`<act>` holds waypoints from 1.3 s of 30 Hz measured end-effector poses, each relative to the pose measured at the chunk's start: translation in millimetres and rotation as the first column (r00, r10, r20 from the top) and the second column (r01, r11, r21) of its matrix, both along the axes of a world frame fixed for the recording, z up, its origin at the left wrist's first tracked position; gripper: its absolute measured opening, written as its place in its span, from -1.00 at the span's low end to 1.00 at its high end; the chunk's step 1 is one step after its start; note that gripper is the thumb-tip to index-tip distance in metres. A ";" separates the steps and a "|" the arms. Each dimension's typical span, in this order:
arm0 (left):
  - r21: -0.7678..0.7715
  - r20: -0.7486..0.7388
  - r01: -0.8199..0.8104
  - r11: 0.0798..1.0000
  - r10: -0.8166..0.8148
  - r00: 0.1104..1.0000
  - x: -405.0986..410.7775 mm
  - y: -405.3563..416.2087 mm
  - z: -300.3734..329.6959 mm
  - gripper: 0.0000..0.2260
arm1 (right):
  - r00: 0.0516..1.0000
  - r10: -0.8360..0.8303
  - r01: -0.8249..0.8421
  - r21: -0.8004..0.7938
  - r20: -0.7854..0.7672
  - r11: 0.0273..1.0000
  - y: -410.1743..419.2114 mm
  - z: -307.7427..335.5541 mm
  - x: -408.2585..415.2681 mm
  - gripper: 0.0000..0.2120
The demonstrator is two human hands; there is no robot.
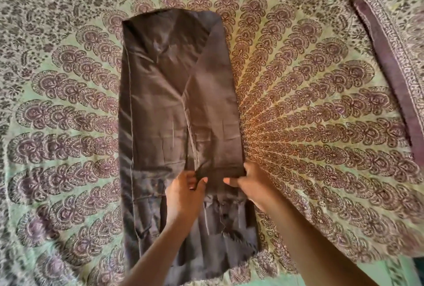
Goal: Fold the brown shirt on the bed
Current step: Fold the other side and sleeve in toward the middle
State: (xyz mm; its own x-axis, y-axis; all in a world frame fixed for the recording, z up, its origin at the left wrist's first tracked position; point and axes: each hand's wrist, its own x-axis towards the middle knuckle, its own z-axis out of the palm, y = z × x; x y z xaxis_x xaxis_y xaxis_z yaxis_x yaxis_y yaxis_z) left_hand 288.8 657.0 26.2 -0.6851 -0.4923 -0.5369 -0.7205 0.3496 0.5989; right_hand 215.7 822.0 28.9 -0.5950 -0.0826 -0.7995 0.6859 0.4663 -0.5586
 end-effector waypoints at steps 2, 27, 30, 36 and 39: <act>0.196 0.070 -0.073 0.978 0.061 0.996 -2.9 -2.1 -4.8 -0.76 | 0.992 -0.112 0.119 -0.171 0.054 0.978 -0.2 9.4 6.8 -0.78; -0.058 0.282 0.218 0.974 -0.194 0.940 27.3 -19.2 3.7 -0.80 | 0.886 0.377 -0.300 0.285 -0.271 0.910 -13.1 -25.0 1.0 -0.70; -0.198 0.303 0.291 0.936 -0.224 0.926 1.8 -25.0 22.8 -0.74 | 0.890 0.266 -0.149 0.316 -0.370 0.937 -19.3 -19.2 -18.2 -0.68; -0.214 -0.130 0.063 0.975 -0.092 0.987 -92.8 -61.9 14.1 -0.80 | 0.878 0.088 0.052 0.279 -0.470 0.959 -30.7 -16.5 -76.8 -0.63; -0.222 -0.142 0.065 0.973 -0.098 0.985 -156.9 -74.6 -1.5 -0.66 | 0.861 0.084 0.041 0.234 -0.502 0.971 -39.7 -24.8 -111.2 -0.69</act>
State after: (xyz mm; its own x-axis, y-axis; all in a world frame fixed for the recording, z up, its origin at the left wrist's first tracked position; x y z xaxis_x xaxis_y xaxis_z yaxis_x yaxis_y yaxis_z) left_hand 131.9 582.4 24.7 -0.7927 -0.5242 -0.3112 -0.5912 0.5365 0.6023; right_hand 104.5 782.3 4.0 -0.9209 0.0470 -0.3869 0.3266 0.6346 -0.7005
